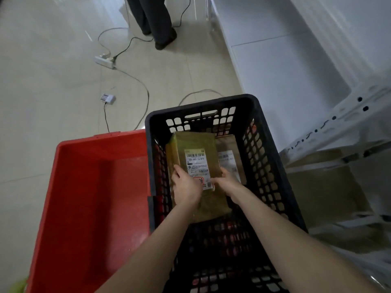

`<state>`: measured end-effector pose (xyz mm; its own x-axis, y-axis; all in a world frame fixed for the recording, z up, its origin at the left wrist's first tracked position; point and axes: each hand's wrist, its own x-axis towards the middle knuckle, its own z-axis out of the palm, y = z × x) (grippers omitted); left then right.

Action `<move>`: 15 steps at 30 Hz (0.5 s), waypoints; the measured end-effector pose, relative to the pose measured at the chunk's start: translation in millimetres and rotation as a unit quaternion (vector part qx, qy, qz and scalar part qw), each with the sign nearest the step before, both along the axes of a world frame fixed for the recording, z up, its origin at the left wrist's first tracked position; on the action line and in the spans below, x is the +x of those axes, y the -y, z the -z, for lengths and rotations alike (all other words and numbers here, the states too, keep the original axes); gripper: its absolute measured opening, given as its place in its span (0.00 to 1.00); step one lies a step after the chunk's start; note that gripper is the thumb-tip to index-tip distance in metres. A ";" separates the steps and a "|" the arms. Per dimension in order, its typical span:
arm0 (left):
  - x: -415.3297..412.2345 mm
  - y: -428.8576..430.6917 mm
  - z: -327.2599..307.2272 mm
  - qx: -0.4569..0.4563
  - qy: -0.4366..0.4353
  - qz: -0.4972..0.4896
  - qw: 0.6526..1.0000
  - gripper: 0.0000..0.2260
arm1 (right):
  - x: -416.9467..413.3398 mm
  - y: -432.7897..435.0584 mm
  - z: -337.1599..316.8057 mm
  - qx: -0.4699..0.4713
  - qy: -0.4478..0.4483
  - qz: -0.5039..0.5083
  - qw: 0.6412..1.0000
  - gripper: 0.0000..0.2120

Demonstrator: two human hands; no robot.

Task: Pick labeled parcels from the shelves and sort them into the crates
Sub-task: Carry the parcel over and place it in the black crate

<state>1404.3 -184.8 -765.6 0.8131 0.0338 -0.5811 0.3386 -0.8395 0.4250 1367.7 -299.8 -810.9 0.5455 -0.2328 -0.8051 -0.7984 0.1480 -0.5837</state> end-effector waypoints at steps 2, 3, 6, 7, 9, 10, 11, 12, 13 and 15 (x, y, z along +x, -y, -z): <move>5.6 2.6 12.7 -0.012 -0.024 -0.001 1.000 0.35 | -0.9 7.3 13.6 -0.006 -0.001 0.003 1.000 0.28; 9.0 2.6 17.5 -0.022 -0.030 0.004 0.999 0.35 | -0.6 11.0 21.6 -0.009 0.005 0.011 1.000 0.27; 18.4 0.2 24.2 -0.025 -0.026 0.038 0.999 0.37 | 1.3 11.1 29.2 -0.013 0.035 0.016 0.999 0.26; 18.9 -0.3 24.8 0.006 -0.003 0.080 0.997 0.38 | 1.4 8.8 30.1 -0.035 0.048 -0.003 0.998 0.30; 14.4 0.1 27.0 0.087 0.049 0.196 0.976 0.41 | -1.6 5.0 29.0 -0.132 0.056 -0.103 0.984 0.40; 10.9 0.3 27.7 0.114 0.051 0.247 0.961 0.43 | -5.8 4.0 25.7 -0.192 0.047 -0.179 0.964 0.44; 6.5 0.2 28.7 0.133 0.035 0.291 0.947 0.44 | -12.0 4.1 23.8 -0.252 0.043 -0.254 0.933 0.46; 1.7 -1.0 30.9 0.150 0.013 0.328 0.933 0.45 | -18.8 5.1 21.5 -0.301 0.041 -0.321 0.897 0.48; -2.6 -3.8 34.9 0.168 -0.010 0.361 0.917 0.47 | -25.0 7.0 21.4 -0.334 0.041 -0.380 0.862 0.50; -10.6 -11.7 45.0 0.210 -0.039 0.419 0.883 0.53 | -35.3 8.4 22.0 -0.366 0.038 -0.468 0.803 0.54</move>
<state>1393.7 -173.1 -810.6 0.6129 -0.3346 -0.7158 -0.4613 -0.8870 0.0196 1332.4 -308.2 -832.9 0.7987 -0.0877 -0.5953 -0.3171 -0.9021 -0.2925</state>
